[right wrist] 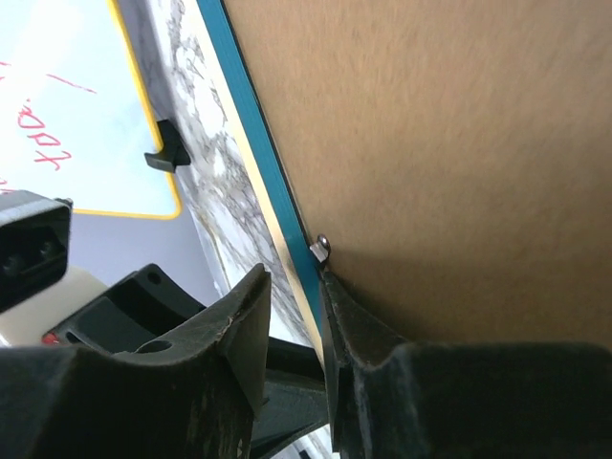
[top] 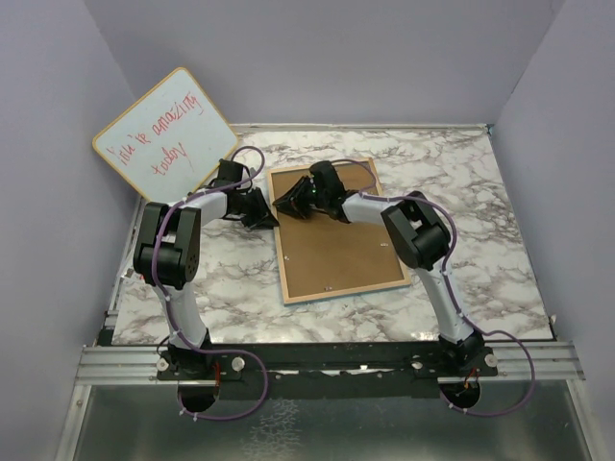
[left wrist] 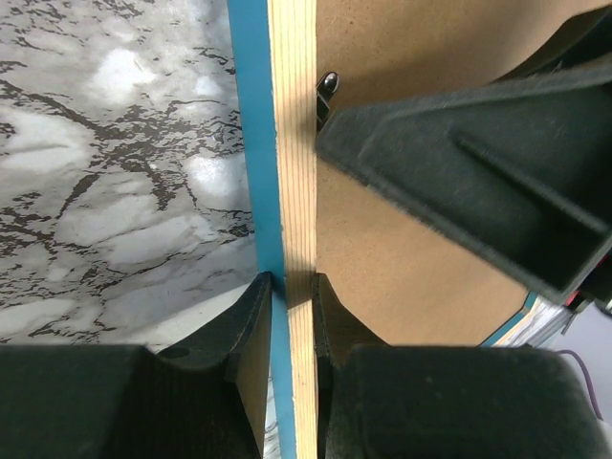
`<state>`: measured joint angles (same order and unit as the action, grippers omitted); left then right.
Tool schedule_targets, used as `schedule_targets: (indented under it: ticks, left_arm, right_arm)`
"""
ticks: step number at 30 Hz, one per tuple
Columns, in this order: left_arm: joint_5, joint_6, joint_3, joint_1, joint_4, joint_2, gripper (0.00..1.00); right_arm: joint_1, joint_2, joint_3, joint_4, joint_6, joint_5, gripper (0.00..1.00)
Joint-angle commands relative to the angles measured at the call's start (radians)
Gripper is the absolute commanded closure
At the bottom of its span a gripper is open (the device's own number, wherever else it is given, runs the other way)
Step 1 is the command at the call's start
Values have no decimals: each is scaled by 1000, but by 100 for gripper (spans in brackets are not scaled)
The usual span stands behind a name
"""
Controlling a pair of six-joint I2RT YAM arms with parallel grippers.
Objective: Put the photo into the frame
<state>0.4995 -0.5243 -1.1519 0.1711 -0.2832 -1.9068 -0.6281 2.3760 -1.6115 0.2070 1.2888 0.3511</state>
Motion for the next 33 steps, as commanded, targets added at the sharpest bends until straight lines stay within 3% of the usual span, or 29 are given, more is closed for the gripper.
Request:
schedule_targets:
  ticks: [1,10,19,23,29,33]
  left_arm:
    - [-124,18,18,11,-22,-84,98]
    - [-122,24,30,11,-25,-83,98]
    - [-118,23,28,10,-31,-86,98]
    - [-118,24,18,9,-33,-84,98]
    - [-119,19,-1,2,-36,-85,98]
    - [-123,17,-1,1,-35,-84,98]
  right_arm:
    - [-36,-4,27,-174,-43,-103,70]
    - [-33,56,-17,-197,-57,-152,80]
    - [-19,60,-21,-15,-186,-216,66]
    - [-13,-1,21,72,-302,-191,65]
    - [-13,-181,135,66,-471,-213,65]
    - [-12,-208,120,27,-586,-247,65]
